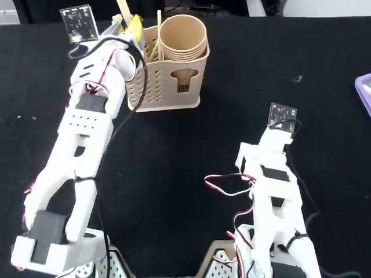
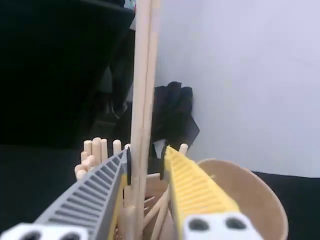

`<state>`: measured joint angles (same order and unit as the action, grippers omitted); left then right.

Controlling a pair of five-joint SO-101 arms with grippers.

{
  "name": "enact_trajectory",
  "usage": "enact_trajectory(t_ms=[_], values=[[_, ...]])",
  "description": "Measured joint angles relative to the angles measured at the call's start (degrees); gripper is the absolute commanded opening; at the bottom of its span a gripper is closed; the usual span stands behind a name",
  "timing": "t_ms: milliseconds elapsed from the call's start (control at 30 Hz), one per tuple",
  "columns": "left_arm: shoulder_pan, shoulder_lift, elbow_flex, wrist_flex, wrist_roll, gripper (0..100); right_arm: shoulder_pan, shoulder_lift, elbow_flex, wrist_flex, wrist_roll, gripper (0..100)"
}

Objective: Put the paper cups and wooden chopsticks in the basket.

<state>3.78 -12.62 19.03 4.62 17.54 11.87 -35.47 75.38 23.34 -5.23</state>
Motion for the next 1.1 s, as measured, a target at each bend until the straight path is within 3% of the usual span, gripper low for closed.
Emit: enact_trajectory(t_ms=[333,500,567,667,800,967,1100], values=[[0.0,-18.5,-2.4,17.5,-0.1,14,0.0,0.0,0.0,0.0,0.0,16.0],[0.0,-32.6,0.9,30.1,-6.3,14,0.0,0.0,0.0,0.0,0.0,15.8],[0.0,-39.6,5.0,36.7,-9.1,14,0.0,0.0,0.0,0.0,0.0,14.0],[-1.8,-50.6,13.9,46.2,-13.6,14,0.0,0.0,0.0,0.0,0.0,1.5],[-8.4,-67.6,28.7,52.5,-17.4,2,0.0,0.0,0.0,0.0,0.0,0.9],[-15.4,-89.2,44.0,57.6,-22.4,3,0.0,-6.0,1.9,0.0,0.0,1.1],[-16.4,-88.9,48.5,60.8,-26.3,3,-0.1,-16.6,5.4,3.3,0.0,1.1]])
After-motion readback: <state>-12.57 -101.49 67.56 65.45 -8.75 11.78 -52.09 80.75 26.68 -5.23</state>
